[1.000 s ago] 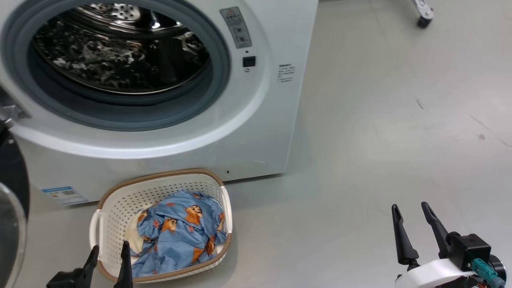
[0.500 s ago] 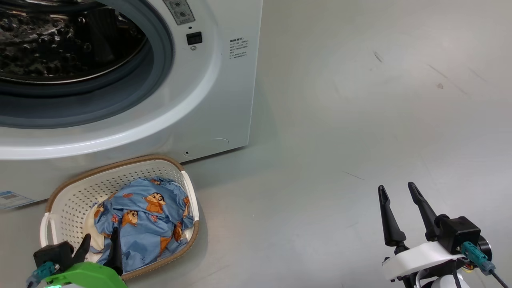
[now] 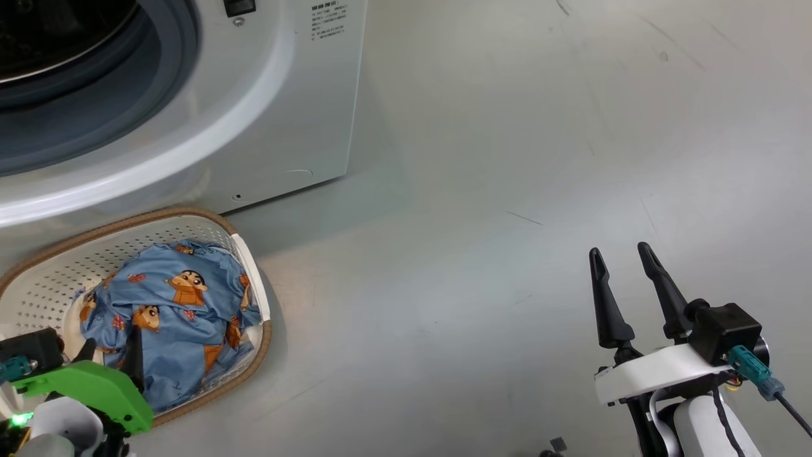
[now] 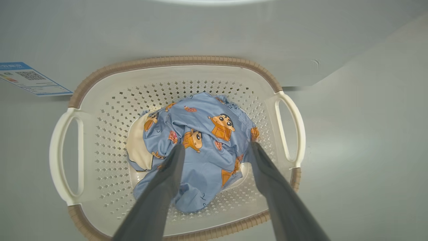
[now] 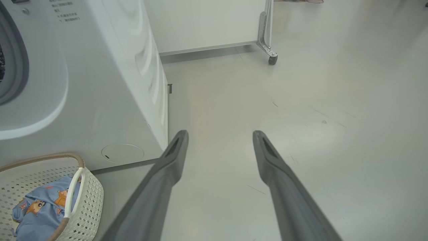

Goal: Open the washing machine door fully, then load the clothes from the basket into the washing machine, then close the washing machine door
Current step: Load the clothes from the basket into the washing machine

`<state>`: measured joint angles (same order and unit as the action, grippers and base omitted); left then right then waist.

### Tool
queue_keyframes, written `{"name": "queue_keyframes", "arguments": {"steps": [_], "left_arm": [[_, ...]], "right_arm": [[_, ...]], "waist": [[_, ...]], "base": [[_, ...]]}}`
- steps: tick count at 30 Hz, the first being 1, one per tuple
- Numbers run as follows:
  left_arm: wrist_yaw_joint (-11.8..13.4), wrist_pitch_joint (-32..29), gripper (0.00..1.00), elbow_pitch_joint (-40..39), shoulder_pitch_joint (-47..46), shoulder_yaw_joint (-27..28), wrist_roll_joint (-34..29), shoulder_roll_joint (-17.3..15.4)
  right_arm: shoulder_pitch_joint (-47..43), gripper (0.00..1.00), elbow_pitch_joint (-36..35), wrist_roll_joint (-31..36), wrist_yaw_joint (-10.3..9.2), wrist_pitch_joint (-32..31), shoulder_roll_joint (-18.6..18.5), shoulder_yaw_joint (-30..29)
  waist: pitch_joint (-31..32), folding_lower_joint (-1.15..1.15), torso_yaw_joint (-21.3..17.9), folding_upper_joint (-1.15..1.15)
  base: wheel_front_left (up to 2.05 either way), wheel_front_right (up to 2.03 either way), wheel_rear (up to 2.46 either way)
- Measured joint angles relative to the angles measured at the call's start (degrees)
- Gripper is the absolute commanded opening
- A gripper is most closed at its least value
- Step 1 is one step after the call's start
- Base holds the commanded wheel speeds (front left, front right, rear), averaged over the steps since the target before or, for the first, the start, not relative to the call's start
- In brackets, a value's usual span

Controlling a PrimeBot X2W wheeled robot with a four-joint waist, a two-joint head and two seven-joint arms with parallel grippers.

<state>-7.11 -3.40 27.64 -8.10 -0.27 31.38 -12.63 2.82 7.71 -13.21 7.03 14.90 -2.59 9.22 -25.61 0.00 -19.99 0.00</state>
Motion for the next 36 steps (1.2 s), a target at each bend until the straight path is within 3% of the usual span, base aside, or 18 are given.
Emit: {"name": "queue_keyframes", "arguments": {"steps": [20,36], "left_arm": [[0.00,-6.68,1.00,8.81,-9.60,2.36,2.49,-4.47],[0.00,-7.66,1.00,10.78,-16.90,1.90,2.75,-6.82]], "right_arm": [[5.29,1.00,-0.80,-0.31,0.00,0.00,0.34,1.69],[8.51,1.00,-1.77,-0.42,0.00,0.00,0.40,2.34]], "waist": [[-10.89,0.00,-3.02,0.00],[-18.59,0.00,-2.72,0.00]], "base": [[0.00,0.00,0.00],[0.00,0.00,0.00]]}}
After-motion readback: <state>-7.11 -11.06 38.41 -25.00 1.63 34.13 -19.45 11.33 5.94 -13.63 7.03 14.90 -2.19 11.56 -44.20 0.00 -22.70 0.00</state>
